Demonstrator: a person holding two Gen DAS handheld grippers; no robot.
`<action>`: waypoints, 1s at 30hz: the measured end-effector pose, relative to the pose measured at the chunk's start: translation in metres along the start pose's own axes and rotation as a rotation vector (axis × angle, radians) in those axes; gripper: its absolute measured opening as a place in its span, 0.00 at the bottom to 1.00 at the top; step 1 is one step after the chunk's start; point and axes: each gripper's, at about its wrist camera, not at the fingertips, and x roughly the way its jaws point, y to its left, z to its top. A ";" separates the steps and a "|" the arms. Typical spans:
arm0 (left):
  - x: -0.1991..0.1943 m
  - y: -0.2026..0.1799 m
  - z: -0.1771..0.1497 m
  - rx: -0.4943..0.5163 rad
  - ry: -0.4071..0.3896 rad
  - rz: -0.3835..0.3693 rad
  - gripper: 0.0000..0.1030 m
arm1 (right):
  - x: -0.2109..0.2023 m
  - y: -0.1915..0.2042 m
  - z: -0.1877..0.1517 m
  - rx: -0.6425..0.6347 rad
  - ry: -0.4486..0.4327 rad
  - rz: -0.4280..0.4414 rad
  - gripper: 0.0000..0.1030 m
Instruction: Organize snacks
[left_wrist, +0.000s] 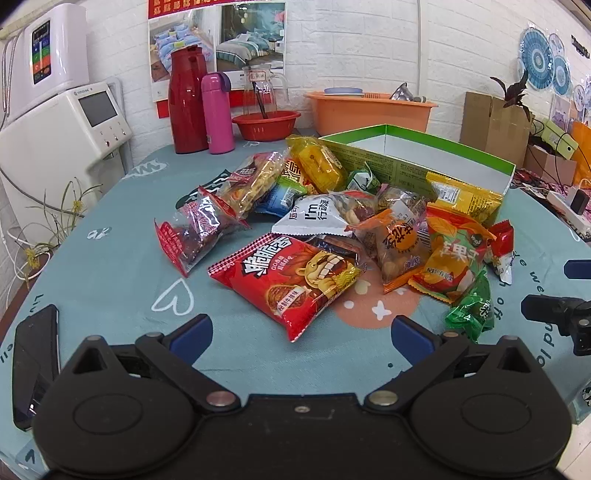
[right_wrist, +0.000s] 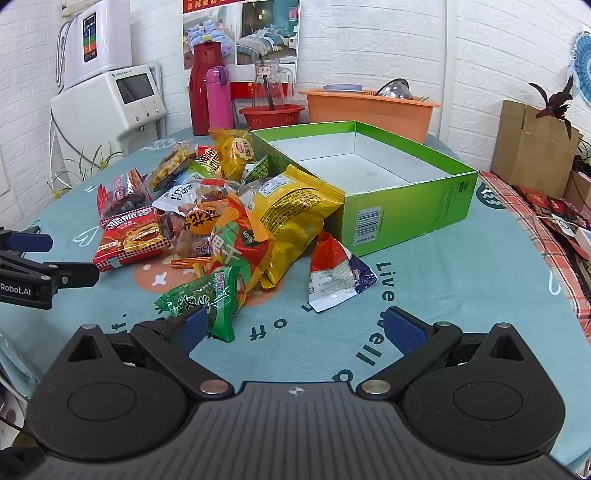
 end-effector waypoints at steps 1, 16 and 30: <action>0.000 0.000 0.000 0.000 0.002 0.000 1.00 | 0.000 0.000 0.000 0.000 0.001 -0.001 1.00; 0.004 -0.002 -0.002 0.003 0.022 0.002 1.00 | 0.005 -0.003 -0.003 0.010 0.011 0.007 1.00; 0.007 -0.012 0.002 0.031 0.032 0.020 1.00 | 0.012 -0.013 -0.008 0.041 0.021 0.026 1.00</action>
